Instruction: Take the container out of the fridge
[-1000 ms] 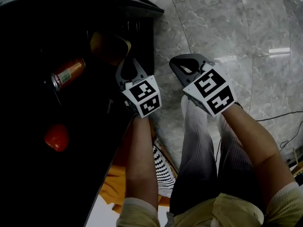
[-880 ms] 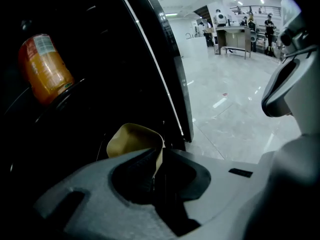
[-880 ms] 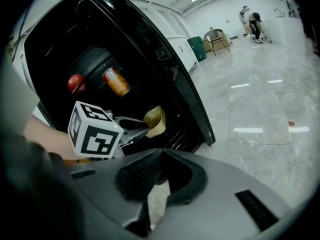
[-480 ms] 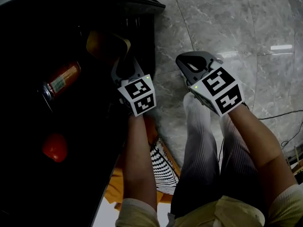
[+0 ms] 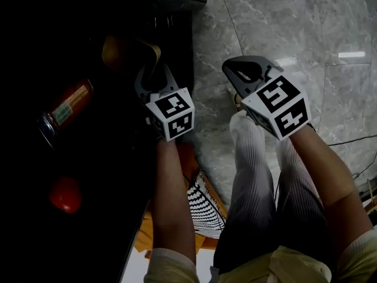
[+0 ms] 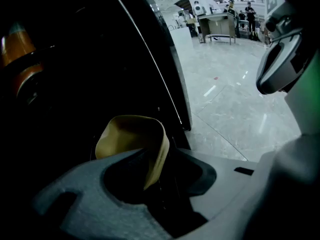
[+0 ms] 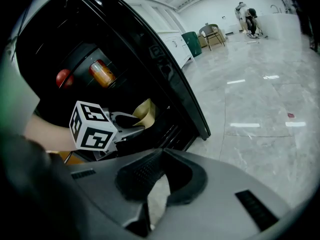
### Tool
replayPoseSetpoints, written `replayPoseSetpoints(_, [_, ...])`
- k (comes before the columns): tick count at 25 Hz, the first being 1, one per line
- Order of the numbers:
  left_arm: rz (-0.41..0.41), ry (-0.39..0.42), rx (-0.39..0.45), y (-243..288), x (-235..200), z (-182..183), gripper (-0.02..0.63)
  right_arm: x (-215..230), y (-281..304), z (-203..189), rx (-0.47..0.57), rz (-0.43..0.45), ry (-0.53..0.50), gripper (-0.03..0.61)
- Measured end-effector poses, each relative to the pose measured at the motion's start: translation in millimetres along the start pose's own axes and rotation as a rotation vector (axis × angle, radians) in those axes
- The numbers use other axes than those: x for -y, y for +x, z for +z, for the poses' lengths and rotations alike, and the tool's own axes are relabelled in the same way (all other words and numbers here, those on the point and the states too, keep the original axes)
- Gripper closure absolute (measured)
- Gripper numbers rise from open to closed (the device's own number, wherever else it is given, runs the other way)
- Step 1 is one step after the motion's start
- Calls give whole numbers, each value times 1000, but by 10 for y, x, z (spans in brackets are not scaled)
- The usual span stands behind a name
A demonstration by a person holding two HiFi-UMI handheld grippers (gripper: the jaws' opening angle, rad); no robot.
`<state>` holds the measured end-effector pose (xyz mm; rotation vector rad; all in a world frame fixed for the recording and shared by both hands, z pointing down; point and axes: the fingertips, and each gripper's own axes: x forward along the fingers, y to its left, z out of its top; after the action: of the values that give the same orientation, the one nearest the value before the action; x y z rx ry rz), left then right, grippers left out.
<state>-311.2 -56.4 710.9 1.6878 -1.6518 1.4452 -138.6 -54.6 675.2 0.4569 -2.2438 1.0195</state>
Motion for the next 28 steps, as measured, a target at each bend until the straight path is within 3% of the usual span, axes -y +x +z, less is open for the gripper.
replayPoseSetpoints(6, [-44,2,-40,93,15,-18,499,-18,29,-60,-5,6,14,549])
replayPoseSetpoints(13, [-69,31,-51,78,69,-5,578,-12,3,-91,-7,4,17,549])
replayPoseSetpoints(28, [-165,69,-64,-322,366,170,584,-81,-436,96,23,-11,26,549])
